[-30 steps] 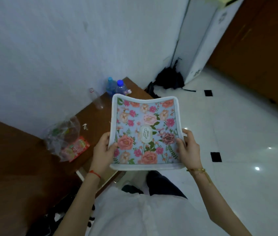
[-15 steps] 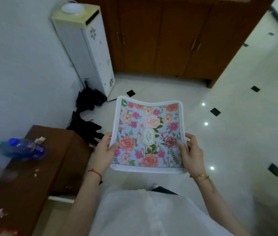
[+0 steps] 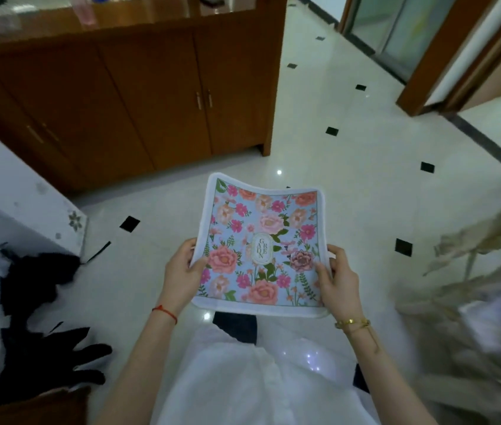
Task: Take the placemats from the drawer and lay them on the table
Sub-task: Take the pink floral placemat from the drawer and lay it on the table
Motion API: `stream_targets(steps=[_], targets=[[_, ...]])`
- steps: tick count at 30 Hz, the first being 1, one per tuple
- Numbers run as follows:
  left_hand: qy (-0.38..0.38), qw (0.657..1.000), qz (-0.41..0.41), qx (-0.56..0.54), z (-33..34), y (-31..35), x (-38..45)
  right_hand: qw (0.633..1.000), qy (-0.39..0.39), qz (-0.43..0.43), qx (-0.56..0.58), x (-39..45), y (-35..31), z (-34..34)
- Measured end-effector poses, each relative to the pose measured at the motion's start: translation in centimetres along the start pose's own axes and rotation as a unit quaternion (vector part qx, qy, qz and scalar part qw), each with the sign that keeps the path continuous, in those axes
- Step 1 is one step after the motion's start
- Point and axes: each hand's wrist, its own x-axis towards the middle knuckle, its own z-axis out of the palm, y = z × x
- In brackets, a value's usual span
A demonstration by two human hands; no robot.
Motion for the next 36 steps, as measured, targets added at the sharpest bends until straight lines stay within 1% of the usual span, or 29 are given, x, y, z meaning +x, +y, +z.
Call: stream_targets(steps=[6,9,14,16,21,24,27,31,34,36], targets=[[-0.079,0.996,0.031,0.024,8.5,5.6,13.3,0.996,0.069,0.052,0.007,11.0,3.2,-3.2],[-0.119,0.99,0.062,0.043,12.7,9.3,19.7,0.992,0.099,0.075,0.011,16.7,3.7,-5.4],[-0.207,0.971,0.103,0.059,21.7,16.5,30.8,0.974,0.198,0.109,0.005,26.2,4.6,-10.1],[-0.239,0.962,0.111,0.069,25.5,19.1,34.2,0.964,0.226,0.134,0.025,28.9,5.4,-12.2],[-0.317,0.934,0.142,0.088,35.7,23.9,41.1,0.941,0.29,0.172,0.044,35.6,8.7,-16.7],[-0.346,0.922,0.141,0.102,42.6,26.1,44.8,0.928,0.317,0.189,0.045,40.0,11.3,-19.8],[-0.365,0.914,0.143,0.105,50.7,29.0,48.2,0.914,0.343,0.206,0.063,44.9,14.6,-24.4],[-0.386,0.902,0.157,0.11,60.3,34.1,51.3,0.91,0.358,0.207,0.04,51.1,18.0,-31.4],[-0.394,0.895,0.177,0.113,67.4,38.0,53.7,0.899,0.377,0.218,0.043,56.3,20.6,-36.9],[-0.4,0.893,0.174,0.114,71.8,40.3,55.3,0.894,0.381,0.231,0.038,59.4,22.4,-40.1]])
